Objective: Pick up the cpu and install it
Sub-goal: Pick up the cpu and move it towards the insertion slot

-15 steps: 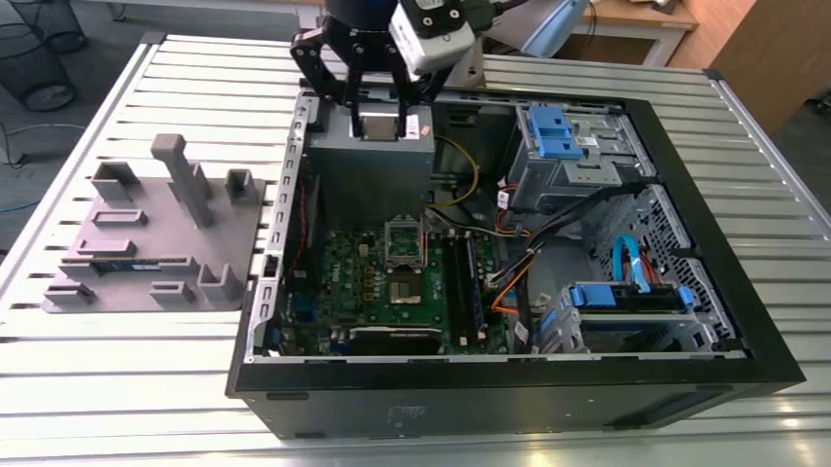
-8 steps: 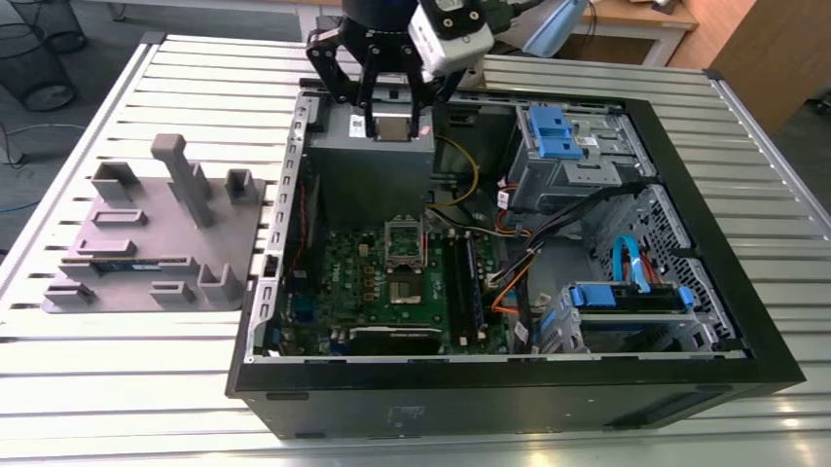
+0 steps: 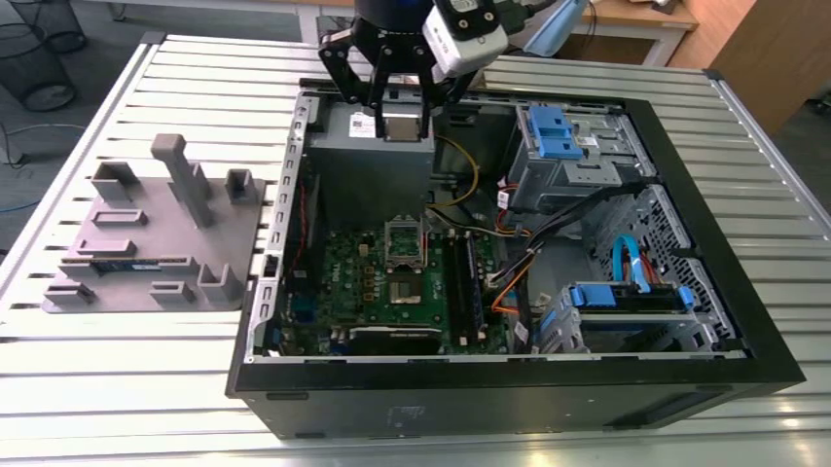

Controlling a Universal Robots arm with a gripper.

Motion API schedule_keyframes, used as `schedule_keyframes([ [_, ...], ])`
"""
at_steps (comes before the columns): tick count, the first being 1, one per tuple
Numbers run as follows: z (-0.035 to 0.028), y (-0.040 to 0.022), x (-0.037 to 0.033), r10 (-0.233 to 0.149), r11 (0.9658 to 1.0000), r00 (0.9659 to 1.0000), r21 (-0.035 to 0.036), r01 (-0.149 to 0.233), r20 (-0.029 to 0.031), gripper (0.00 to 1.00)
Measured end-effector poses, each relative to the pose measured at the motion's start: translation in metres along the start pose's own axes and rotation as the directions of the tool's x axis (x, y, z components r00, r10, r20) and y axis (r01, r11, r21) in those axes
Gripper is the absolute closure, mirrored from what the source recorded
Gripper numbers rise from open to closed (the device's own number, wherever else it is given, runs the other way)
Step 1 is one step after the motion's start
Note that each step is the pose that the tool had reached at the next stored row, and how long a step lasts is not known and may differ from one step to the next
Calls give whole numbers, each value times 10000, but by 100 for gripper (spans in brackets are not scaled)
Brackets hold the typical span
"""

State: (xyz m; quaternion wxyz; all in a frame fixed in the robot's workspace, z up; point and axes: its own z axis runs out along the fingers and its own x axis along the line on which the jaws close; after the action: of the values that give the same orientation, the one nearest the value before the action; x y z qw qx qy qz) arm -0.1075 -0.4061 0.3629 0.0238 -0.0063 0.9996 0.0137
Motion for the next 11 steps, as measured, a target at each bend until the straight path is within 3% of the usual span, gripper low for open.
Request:
schedule_keyframes([
  [7,1,0,-8,-3,10000,10000,0,3,0,53],
  [11,4,0,-55,-1,10000,10000,0,1,0,53],
])
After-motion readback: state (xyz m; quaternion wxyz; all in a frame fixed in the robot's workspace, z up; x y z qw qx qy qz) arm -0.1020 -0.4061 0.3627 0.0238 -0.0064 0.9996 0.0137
